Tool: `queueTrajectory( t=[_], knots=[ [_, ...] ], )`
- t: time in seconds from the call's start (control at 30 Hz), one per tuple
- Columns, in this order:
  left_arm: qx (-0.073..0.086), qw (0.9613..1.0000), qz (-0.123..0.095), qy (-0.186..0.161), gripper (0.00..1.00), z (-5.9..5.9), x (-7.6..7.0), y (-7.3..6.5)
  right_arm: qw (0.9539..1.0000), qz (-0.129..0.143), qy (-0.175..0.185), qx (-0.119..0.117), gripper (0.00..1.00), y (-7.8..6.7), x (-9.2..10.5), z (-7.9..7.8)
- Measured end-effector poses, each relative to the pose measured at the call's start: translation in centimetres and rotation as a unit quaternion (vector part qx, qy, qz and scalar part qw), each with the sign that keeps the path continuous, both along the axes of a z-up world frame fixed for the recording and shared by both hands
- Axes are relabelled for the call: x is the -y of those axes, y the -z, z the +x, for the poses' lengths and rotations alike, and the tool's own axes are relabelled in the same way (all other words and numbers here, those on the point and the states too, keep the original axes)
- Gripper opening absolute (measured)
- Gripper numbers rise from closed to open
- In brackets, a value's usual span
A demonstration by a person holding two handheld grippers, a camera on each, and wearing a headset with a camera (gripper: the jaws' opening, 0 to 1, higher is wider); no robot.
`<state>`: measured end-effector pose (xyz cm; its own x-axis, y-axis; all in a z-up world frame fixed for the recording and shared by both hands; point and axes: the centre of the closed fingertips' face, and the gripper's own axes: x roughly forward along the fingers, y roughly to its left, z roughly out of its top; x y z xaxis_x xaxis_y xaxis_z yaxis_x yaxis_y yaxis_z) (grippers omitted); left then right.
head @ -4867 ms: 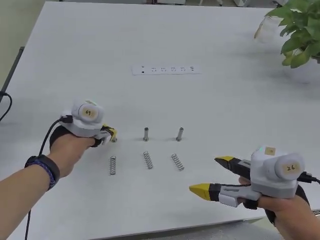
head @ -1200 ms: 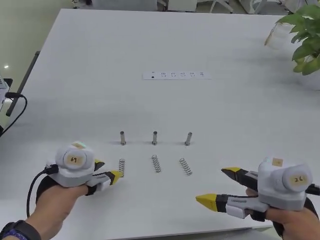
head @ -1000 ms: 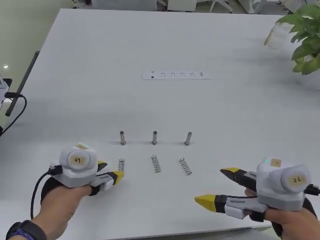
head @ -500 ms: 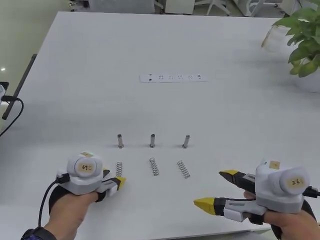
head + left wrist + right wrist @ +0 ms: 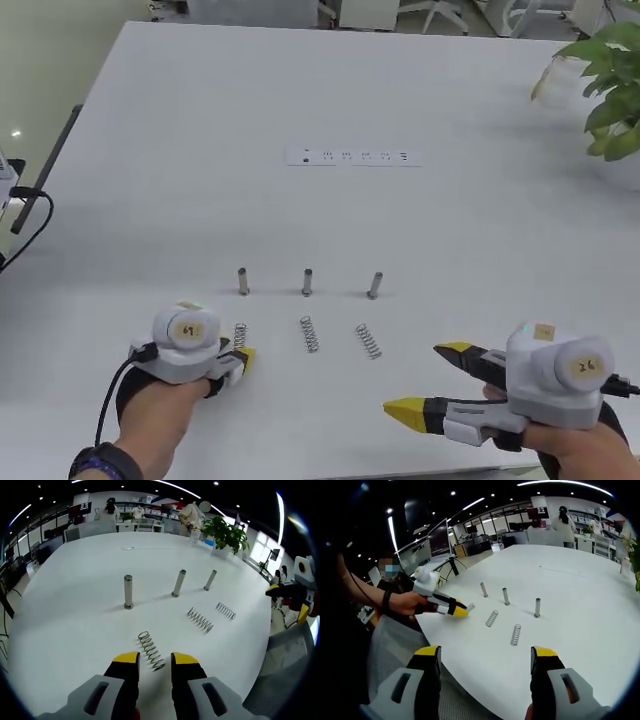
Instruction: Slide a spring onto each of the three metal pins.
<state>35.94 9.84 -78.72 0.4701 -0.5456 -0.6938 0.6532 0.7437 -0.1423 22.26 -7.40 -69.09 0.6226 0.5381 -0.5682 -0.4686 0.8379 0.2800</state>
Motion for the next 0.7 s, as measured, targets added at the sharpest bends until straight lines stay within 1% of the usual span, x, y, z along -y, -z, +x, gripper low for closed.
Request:
queueTrajectory(
  t=[0.1, 0.2, 0.27, 0.37, 0.43, 0.47, 0.5, 0.53, 0.57, 0.6, 0.67, 0.7],
  knots=[
    [0.0, 1.0, 0.006, -0.005, 0.17, 0.0, -0.14, 0.27, 1.0, 0.0, -0.004, -0.001, 0.72, 0.03, 0.03, -0.02],
    [0.002, 0.9999, 0.006, -0.01, 0.16, 0.09, -0.17, 0.21, 1.0, -0.001, -0.006, -0.003, 0.72, 0.07, 0.1, 0.05],
    [0.005, 0.9999, 0.011, -0.012, 0.14, 0.24, -0.3, 0.26, 1.0, -0.001, -0.009, -0.003, 0.72, 0.09, 0.1, 0.14],
    [0.004, 0.9998, 0.012, -0.016, 0.12, 0.26, -0.4, 0.3, 0.9999, -0.001, -0.011, -0.003, 0.72, 0.04, -0.02, 0.21],
    [0.006, 0.9998, 0.014, -0.016, 0.1, 0.38, -0.45, 0.34, 0.9999, -0.001, -0.014, -0.003, 0.72, 0.03, -0.13, 0.32],
    [0.009, 0.9997, 0.018, -0.017, 0.08, 0.49, -0.59, 0.34, 0.9999, -0.002, -0.015, -0.003, 0.72, 0.0, -0.21, 0.37],
    [0.014, 0.9994, 0.028, -0.015, 0.03, 0.59, -0.84, 0.39, 0.9999, -0.003, -0.016, -0.003, 0.72, -0.02, -0.24, 0.42],
    [0.015, 0.9994, 0.028, -0.015, 0.03, 0.62, -0.79, 0.44, 0.9999, -0.003, -0.016, -0.002, 0.72, -0.05, -0.26, 0.46],
    [0.011, 0.9994, 0.028, -0.016, 0.03, 0.58, -0.82, 0.51, 0.9999, -0.001, -0.016, -0.001, 0.72, -0.15, -0.29, 0.55],
    [0.005, 0.9997, 0.023, -0.011, 0.03, 0.36, -0.63, 0.48, 0.9999, 0.0, -0.015, 0.0, 0.71, -0.22, -0.32, 0.6],
    [0.01, 0.9994, 0.033, -0.003, 0.03, 0.32, -0.76, 0.46, 0.9999, 0.0, -0.014, 0.001, 0.71, -0.2, -0.34, 0.63],
    [0.009, 0.9994, 0.033, -0.003, 0.03, 0.26, -0.76, 0.47, 0.9999, 0.0, -0.015, -0.001, 0.71, -0.11, -0.39, 0.58]
  ],
)
